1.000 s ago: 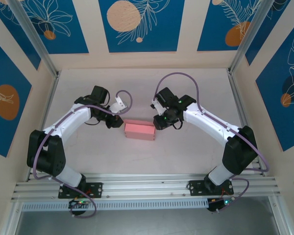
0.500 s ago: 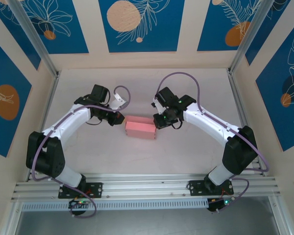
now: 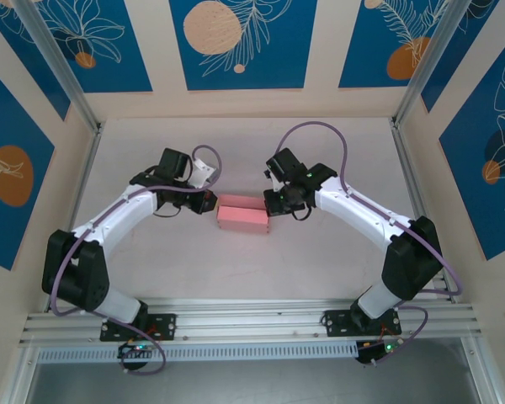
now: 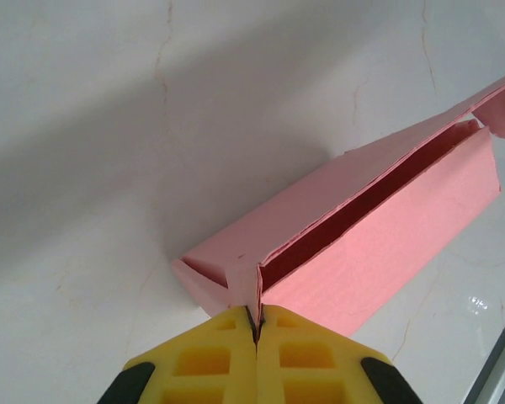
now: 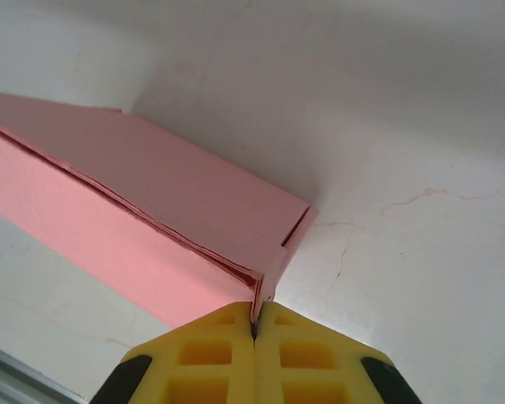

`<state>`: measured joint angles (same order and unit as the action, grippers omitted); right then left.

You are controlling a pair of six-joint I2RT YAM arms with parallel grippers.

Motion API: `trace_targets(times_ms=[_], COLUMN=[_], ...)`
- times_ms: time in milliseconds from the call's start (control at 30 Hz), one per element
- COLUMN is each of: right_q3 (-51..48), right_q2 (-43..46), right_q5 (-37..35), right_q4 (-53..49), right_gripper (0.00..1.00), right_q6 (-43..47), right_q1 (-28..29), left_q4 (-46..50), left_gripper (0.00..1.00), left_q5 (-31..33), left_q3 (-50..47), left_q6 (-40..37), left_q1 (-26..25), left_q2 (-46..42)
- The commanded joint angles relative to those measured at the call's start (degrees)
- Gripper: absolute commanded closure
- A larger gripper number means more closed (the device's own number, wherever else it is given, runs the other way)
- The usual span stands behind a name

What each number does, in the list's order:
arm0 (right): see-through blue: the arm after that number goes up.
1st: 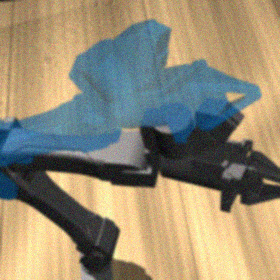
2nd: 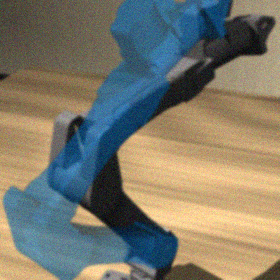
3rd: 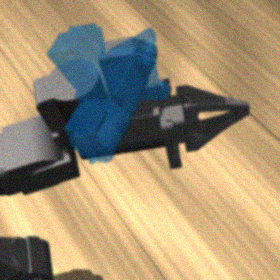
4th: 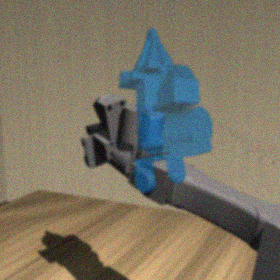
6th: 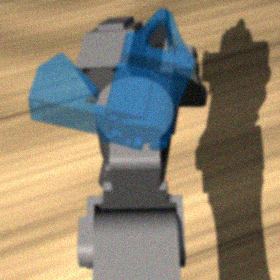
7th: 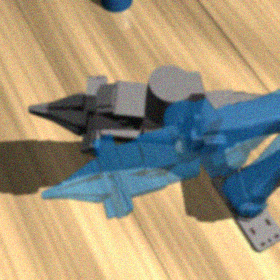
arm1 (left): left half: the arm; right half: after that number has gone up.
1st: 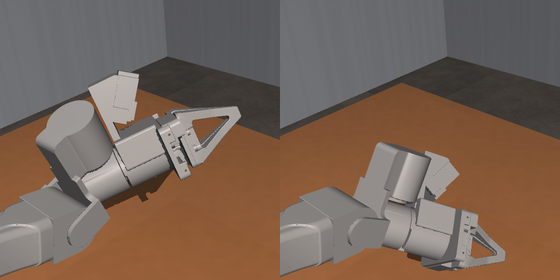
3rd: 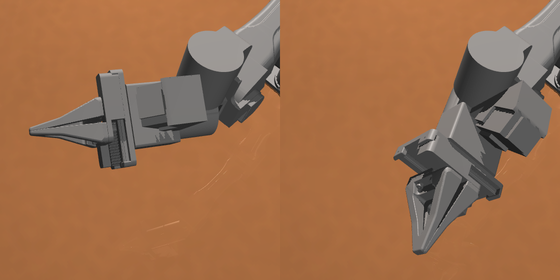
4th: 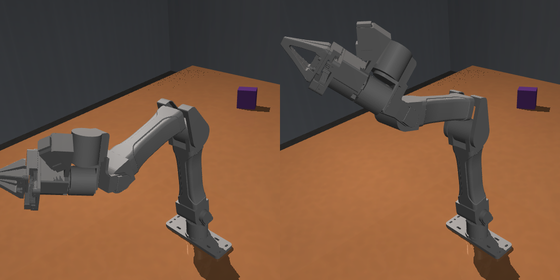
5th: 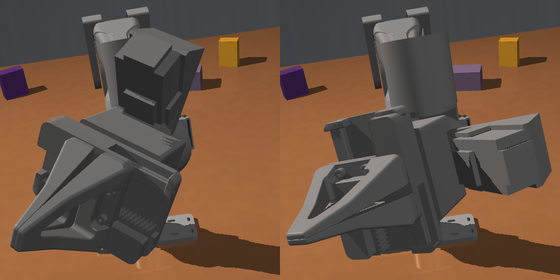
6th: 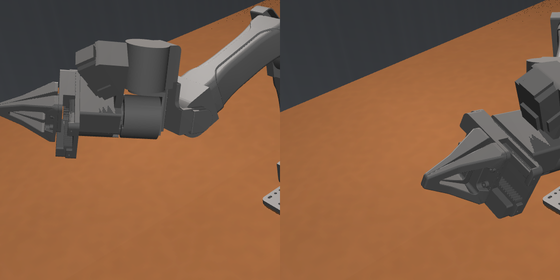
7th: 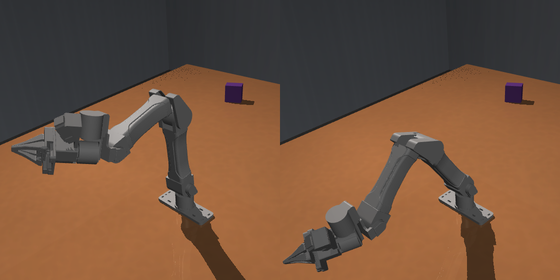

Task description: Fold the paper box

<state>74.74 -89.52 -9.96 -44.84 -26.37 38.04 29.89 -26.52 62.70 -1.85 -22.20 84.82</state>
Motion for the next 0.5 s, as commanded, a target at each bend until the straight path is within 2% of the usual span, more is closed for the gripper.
trace_targets(times_ms=[0, 200, 467], right_q3=[-1.22, -3.21, -4.97], right_q2=[0.54, 0.7, 1.37], right_q5=[2.87, 2.95, 0.99], right_q4=[8.6, 12.7, 12.16], right_gripper=[0.95, 0.95, 0.95], right_q6=[-4.28, -6.68, -6.48], right_q1=[0.68, 1.2, 2.29], left_q4=[-4.92, -9.24, -11.46], left_gripper=[0.97, 0.97, 0.97], left_q5=[-2.26, -0.39, 0.78], left_q3=[-1.63, -5.3, -8.51], left_q6=[4.21, 7.9, 10.22], left_q1=[-2.58, -3.37, -4.35], left_q2=[-2.69, -4.35, -5.4])
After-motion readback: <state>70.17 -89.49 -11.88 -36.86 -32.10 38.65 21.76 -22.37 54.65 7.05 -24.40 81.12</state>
